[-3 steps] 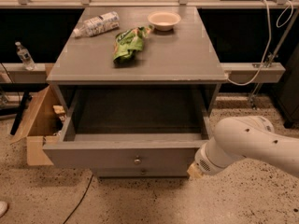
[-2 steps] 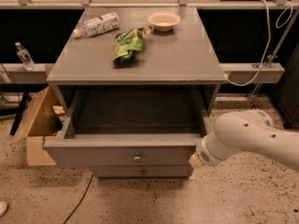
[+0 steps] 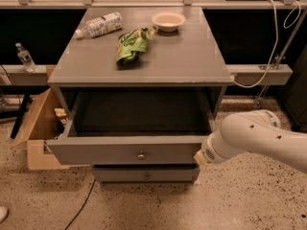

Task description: Close top drawer

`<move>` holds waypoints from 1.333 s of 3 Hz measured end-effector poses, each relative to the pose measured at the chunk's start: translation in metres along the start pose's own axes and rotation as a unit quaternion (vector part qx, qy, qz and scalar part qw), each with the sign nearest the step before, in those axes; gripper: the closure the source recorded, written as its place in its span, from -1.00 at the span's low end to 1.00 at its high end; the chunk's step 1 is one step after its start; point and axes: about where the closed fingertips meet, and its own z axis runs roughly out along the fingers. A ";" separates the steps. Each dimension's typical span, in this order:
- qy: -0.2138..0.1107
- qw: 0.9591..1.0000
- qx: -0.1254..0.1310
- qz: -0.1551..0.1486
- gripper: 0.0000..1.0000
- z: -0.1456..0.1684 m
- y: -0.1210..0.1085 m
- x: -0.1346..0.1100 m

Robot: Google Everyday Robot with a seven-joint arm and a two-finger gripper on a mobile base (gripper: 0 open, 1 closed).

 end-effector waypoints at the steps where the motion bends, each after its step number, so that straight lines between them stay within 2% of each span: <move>1: 0.000 1.000 0.000 0.000 1.00 0.000 0.001 0.000; 2: -0.026 0.999 0.018 -0.003 1.00 0.002 -0.015 -0.018; 3: -0.027 0.999 0.018 -0.006 1.00 0.002 -0.015 -0.019; 4: -0.039 0.998 0.012 -0.042 1.00 0.006 -0.015 -0.028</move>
Offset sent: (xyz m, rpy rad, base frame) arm 0.0655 -0.0068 0.0114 0.0107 -0.1638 -0.0293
